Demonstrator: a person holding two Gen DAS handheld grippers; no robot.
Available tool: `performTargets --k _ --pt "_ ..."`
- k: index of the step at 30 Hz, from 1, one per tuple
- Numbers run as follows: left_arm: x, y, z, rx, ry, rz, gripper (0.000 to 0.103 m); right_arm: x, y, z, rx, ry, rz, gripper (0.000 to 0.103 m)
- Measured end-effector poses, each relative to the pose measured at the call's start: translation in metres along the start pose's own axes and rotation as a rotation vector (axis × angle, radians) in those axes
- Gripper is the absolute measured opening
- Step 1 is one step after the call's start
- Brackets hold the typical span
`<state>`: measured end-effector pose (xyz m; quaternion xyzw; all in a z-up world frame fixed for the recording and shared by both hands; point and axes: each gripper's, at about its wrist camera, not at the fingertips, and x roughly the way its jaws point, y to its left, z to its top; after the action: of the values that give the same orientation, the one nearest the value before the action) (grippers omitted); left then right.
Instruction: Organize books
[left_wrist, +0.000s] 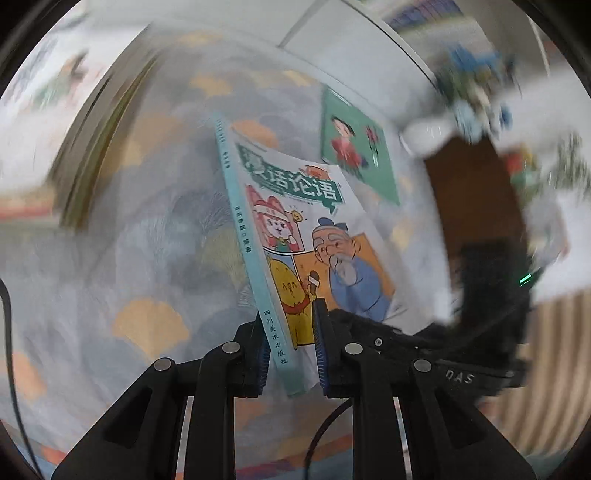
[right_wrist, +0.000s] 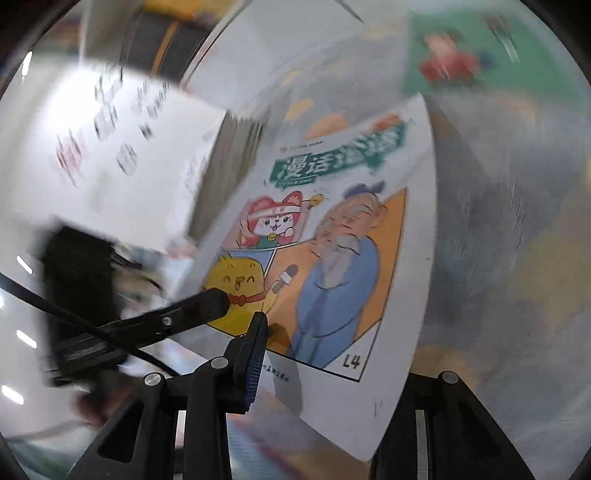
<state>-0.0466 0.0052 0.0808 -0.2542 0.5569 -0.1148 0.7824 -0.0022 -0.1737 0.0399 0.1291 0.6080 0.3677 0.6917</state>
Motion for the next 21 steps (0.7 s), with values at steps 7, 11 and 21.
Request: performTargets --k 7,11,21 --pt "-0.031 0.003 -0.002 0.080 -0.018 -0.082 0.019 -0.021 0.037 -0.009 -0.099 -0.095 -0.114 0.036" --pt "-0.055 0.003 0.000 0.115 -0.044 -0.100 0.019 -0.024 0.064 -0.017 -0.141 -0.129 -0.175 0.036" --pt "-0.143 0.063 0.026 0.064 -0.218 -0.130 0.019 -0.009 0.152 0.014 -0.210 -0.229 -0.123 0.037"
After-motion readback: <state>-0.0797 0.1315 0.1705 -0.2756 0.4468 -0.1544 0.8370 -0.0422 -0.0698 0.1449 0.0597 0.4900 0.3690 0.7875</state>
